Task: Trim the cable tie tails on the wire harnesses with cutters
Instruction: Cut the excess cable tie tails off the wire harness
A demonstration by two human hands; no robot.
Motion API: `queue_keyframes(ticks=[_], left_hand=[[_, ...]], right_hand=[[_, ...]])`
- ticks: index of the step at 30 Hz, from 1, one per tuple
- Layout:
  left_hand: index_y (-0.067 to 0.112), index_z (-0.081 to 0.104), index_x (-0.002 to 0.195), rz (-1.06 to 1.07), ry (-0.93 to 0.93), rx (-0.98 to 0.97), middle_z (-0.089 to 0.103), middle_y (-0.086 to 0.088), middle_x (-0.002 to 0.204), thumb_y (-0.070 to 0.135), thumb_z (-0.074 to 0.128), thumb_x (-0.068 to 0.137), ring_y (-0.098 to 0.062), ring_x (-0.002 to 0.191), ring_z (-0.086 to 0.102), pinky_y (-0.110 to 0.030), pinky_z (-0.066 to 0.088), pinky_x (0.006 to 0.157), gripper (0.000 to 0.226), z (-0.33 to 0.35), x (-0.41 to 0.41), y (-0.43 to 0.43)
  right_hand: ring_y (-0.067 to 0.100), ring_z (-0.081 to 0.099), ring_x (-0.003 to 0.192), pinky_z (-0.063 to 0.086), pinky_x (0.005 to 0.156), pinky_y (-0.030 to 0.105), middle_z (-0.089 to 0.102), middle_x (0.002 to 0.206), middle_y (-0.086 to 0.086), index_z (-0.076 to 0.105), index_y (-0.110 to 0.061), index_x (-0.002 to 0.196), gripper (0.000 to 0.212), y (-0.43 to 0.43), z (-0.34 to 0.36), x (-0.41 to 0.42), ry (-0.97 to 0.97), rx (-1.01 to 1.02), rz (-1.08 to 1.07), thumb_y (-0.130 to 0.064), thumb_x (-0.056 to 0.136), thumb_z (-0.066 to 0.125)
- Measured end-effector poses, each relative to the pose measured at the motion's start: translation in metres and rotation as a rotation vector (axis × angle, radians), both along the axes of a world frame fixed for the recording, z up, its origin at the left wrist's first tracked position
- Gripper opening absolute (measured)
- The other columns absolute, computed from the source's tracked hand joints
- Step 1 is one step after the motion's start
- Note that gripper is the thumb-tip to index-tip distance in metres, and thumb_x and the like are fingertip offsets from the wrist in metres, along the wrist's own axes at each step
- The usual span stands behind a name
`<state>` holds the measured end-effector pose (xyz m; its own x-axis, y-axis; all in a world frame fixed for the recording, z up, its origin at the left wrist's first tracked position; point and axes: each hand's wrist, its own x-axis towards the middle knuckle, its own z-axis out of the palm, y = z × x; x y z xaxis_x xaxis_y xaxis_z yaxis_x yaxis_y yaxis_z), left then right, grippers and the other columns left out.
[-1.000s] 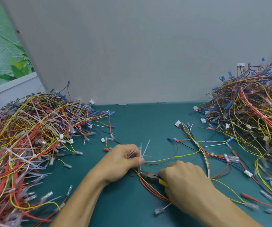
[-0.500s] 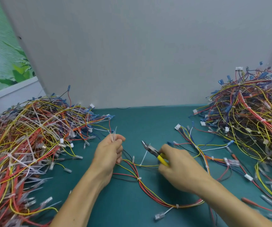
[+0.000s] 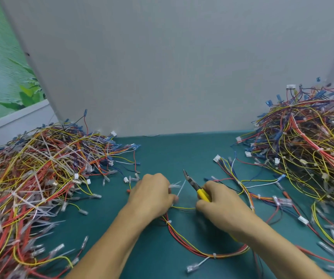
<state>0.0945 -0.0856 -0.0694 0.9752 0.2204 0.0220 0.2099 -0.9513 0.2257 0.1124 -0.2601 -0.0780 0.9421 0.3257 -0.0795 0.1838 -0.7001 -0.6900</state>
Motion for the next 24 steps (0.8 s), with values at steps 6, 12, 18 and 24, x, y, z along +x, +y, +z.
queue_keyframes(ticks=[6,12,18,24], left_hand=[[0.019,0.07,0.087,-0.223,0.257,-0.039,0.068,0.001,0.083,0.041,0.074,0.076,-0.019,0.084,0.062,-0.031,0.053,0.074,0.025,0.009,0.002,0.014],[0.01,0.07,0.073,-0.127,0.397,-0.533,0.049,-0.001,0.053,0.033,0.066,0.072,-0.021,0.048,0.041,-0.023,0.031,0.045,0.023,0.015,0.005,0.01],[0.016,0.07,0.068,-0.079,0.461,-0.5,0.035,0.001,0.045,0.051,0.066,0.079,-0.016,0.039,0.032,-0.017,0.026,0.04,0.038,0.018,0.008,0.003],[0.016,0.06,0.061,-0.039,0.457,-0.682,0.03,0.003,0.042,0.03,0.072,0.081,-0.014,0.038,0.026,-0.018,0.025,0.041,0.027,0.012,0.009,0.005]], right_hand=[[0.021,0.057,0.075,0.038,0.055,0.028,0.063,0.078,0.004,0.054,-0.017,0.085,0.01,-0.003,0.002,0.003,0.006,0.033,-0.061,-0.024,0.079,0.057],[0.032,0.066,0.082,0.052,0.077,0.043,0.068,0.081,0.013,0.061,-0.014,0.085,0.009,-0.008,0.004,0.005,0.034,0.239,-0.105,-0.017,0.077,0.063],[0.033,0.065,0.08,0.052,0.077,0.044,0.068,0.078,0.012,0.061,-0.014,0.081,0.007,-0.006,0.011,0.003,-0.072,0.333,-0.153,-0.014,0.075,0.066],[0.032,0.062,0.08,0.05,0.073,0.04,0.067,0.077,0.013,0.062,-0.013,0.083,0.008,-0.008,0.017,0.001,-0.131,0.337,-0.157,-0.014,0.075,0.065]])
